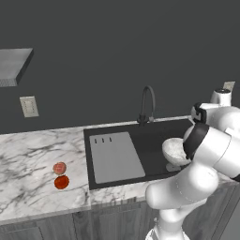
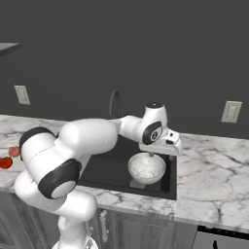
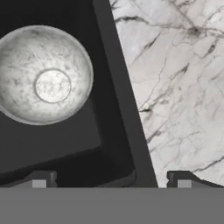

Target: Remove the tomato and peach from the sink. Then move the bowl and cup from the counter to the sink for washing.

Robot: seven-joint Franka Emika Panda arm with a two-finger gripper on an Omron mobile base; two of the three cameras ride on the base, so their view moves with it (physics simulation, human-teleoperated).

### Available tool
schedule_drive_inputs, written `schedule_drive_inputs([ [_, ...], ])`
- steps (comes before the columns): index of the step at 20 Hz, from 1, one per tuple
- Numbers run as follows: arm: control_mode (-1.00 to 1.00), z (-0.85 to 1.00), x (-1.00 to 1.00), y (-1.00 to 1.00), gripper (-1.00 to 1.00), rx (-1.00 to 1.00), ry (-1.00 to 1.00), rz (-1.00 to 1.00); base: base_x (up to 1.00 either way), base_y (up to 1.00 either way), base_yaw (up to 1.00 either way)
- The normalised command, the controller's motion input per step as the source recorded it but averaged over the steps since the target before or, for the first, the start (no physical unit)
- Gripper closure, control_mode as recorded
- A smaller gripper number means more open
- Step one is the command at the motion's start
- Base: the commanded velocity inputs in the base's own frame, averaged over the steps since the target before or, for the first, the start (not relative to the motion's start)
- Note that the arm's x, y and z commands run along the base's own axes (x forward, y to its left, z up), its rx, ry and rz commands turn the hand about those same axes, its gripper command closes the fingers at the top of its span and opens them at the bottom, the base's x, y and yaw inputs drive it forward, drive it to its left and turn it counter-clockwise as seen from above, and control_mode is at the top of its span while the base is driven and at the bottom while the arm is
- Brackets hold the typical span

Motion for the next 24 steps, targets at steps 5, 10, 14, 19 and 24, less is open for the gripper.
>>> schedule_drive_inputs([
  [5, -1.0, 0.07, -0.05, -0.16, -1.0, -0.05, -0.01, -0.15, 0.0, 0.0, 0.0],
  [10, -1.0, 0.07, -0.06, -0.18, -1.0, -0.07, -0.01, -0.13, 0.0, 0.0, 0.0],
  [14, -1.0, 0.06, -0.06, -0.19, -1.0, -0.04, 0.0, -0.12, 0.0, 0.0, 0.0],
  [19, -1.0, 0.05, -0.1, -0.2, -1.0, -0.03, 0.0, -0.11, 0.0, 0.0, 0.0],
  [24, -1.0, 0.1, -0.1, -0.2, -1.0, -0.05, 0.0, -0.1, 0.0, 0.0, 0.0],
])
